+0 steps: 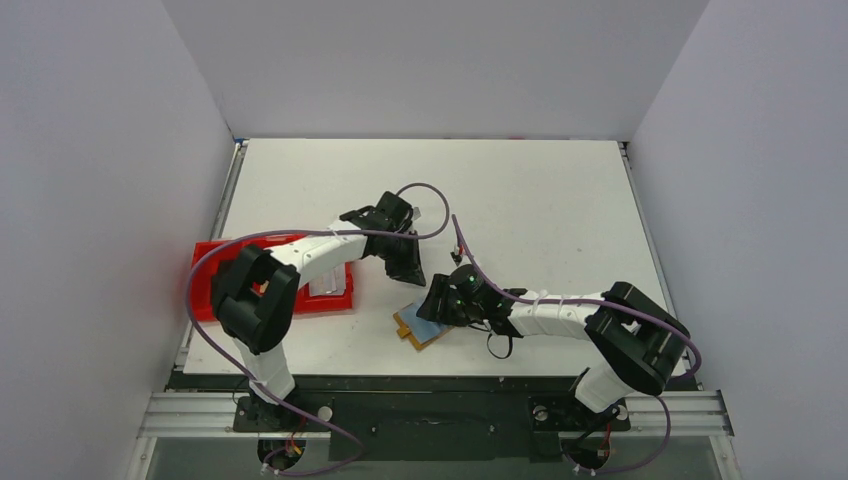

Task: Take the credit cards out of the card holder
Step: Remove the credit card from the card holder.

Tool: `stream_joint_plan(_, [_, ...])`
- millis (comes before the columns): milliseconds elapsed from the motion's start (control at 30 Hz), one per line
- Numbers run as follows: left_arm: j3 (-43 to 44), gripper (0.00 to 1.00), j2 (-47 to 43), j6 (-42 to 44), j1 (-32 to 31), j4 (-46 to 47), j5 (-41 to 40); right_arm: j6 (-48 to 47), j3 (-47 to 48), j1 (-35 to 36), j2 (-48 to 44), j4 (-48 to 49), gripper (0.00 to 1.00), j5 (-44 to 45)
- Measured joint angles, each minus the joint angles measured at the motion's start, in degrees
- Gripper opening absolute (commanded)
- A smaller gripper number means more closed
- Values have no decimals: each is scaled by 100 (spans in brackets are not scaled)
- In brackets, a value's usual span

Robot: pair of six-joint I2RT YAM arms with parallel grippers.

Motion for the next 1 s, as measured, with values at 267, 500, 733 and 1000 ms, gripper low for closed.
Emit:
stream_joint_plan(267, [-328, 2, 470, -111, -59, 374, 321, 0, -11, 0, 2, 31, 50, 22])
stream_joint_plan(500, [-505, 1, 612, -127, -70, 417, 400, -7, -11, 0, -11, 20, 53, 57])
stream_joint_plan(733, [-505, 0, 612, -22, -79, 380, 306, -195, -11, -297, -501, -479, 57, 118])
stream_joint_plan(1000, [-525, 0, 601, 22, -79, 393, 297, -610, -9, -817, -940, -914, 56, 76])
